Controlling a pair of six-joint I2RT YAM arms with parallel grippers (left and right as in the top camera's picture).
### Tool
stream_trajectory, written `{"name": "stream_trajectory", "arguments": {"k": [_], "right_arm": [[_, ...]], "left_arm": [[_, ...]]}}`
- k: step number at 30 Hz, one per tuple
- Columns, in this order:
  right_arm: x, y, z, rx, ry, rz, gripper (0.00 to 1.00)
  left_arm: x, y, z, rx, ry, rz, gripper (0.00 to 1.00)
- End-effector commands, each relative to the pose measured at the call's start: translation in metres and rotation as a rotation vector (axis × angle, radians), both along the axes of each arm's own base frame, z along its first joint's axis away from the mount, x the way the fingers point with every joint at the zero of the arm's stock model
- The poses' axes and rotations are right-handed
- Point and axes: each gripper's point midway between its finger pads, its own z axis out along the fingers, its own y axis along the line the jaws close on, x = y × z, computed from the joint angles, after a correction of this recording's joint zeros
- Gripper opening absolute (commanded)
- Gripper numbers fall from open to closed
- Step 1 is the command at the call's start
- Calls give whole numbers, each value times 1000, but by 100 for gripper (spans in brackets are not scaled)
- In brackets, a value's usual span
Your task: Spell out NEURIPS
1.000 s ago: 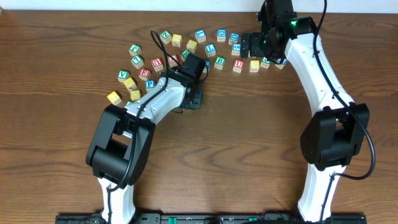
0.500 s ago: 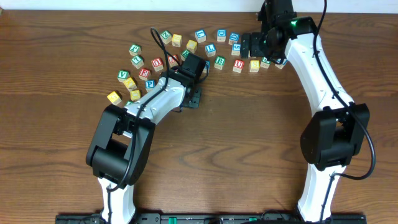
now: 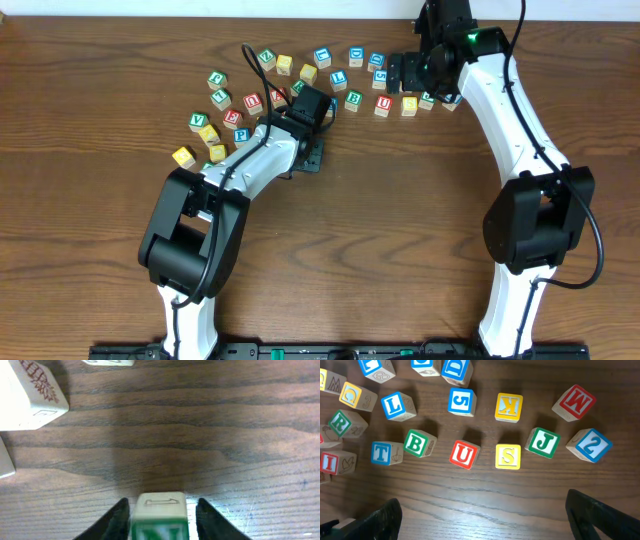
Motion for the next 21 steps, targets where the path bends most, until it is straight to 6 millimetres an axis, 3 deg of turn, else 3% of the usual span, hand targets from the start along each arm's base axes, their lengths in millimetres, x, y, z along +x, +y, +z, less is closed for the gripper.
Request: {"name": "stream_trajectory", "arguments": {"k": [1, 18, 21], "right_arm": [[2, 6, 6, 1, -16, 6, 99], [2, 6, 6, 1, -16, 7, 99], [2, 6, 6, 1, -16, 6, 99]], "left_arm": [[-3, 6, -3, 20, 5, -4, 43], [-6, 7, -4, 23, 16, 1, 43], [-5, 7, -4, 23, 15, 0, 38]]}}
